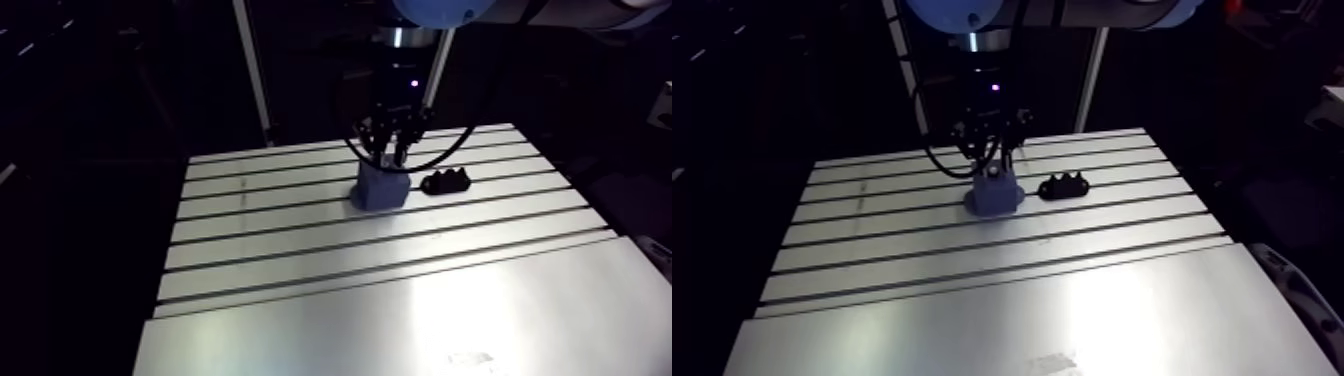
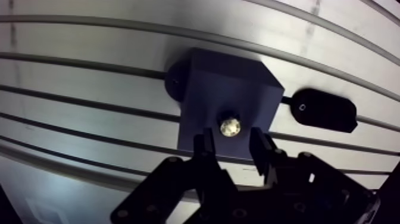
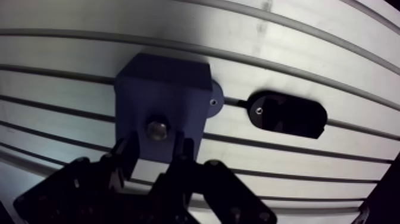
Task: Pick up the M10 bolt and insert it into the hex recess until seated.
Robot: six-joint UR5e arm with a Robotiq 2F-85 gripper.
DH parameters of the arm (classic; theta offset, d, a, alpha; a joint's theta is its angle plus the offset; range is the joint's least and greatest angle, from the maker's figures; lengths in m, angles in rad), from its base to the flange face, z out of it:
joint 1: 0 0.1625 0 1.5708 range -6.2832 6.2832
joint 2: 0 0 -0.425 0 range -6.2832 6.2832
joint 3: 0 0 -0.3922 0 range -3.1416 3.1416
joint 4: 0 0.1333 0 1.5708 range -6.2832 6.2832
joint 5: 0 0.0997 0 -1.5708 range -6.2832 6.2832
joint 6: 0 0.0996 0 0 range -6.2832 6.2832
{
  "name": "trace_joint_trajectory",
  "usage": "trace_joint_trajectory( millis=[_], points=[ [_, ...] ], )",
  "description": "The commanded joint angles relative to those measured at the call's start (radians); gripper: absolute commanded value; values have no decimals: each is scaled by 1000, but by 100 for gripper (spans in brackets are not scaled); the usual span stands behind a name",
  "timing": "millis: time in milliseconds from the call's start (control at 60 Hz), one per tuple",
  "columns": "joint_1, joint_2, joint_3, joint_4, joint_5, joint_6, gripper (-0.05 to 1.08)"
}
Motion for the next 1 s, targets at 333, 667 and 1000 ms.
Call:
trace_joint_trajectory(
  millis=[333, 667, 1000],
  points=[
    [3, -1, 2, -28, 7, -1, 55],
    [3, 1, 2, -31, 7, -1, 56],
    [3, 1, 3, -31, 7, -1, 56]
  ],
)
